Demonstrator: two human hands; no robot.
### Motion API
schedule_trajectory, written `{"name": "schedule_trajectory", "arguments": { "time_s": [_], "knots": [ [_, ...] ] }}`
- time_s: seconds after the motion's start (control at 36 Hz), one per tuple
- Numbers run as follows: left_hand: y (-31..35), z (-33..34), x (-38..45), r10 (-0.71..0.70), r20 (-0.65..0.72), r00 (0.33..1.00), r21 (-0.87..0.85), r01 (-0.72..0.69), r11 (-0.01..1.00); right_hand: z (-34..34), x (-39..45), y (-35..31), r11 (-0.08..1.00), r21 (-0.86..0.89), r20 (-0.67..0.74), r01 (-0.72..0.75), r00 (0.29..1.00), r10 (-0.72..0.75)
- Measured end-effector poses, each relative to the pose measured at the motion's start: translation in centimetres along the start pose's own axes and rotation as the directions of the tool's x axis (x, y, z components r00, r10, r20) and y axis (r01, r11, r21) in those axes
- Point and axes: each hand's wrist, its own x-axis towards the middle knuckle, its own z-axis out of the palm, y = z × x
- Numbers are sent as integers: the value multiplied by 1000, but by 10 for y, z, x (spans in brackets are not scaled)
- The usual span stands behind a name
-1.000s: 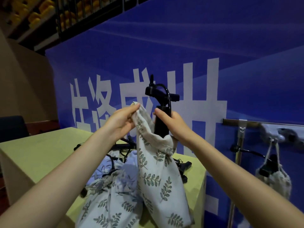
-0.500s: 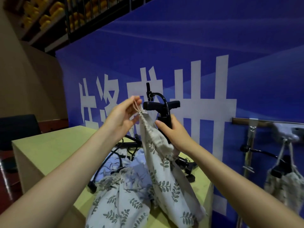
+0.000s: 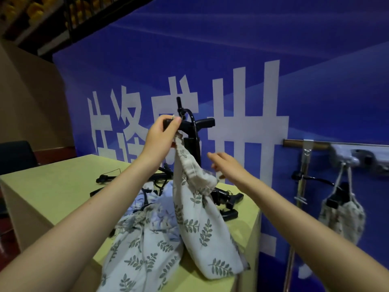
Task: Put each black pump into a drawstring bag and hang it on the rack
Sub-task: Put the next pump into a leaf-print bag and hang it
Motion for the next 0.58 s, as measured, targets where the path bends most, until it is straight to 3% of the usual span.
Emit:
{"name": "schedule_trajectory", "arguments": {
  "time_s": [0.08, 0.17, 0.33, 0.39, 0.47, 0.58],
  "knots": [
    [-2, 1, 1, -30, -32, 999, -19, 29, 999, -11, -6, 17, 952, 28, 293, -304, 913, 283],
    [-3, 1, 2, -70, -45, 997, -60, 67, 996, -13, -11, 27, 883, 179, 517, -434, 805, 291],
    [-4, 1, 0, -55, -60, 997, -83, 50, 995, -5, -14, 12, 581, 701, 395, -413, 903, 166],
    [-4, 0, -2, -38, -61, 997, -63, 34, 997, -5, -11, 8, 497, 749, 416, -438, 895, 162],
    [-5, -3, -3, -16, -74, 997, -47, 13, 999, -5, -12, 4, 524, 670, 509, -526, 839, 191],
    [-7, -8, -2, 13, -75, 997, -6, -13, 1000, -17, -12, -4, 471, 739, 456, -481, 872, 176]
  ]
}}
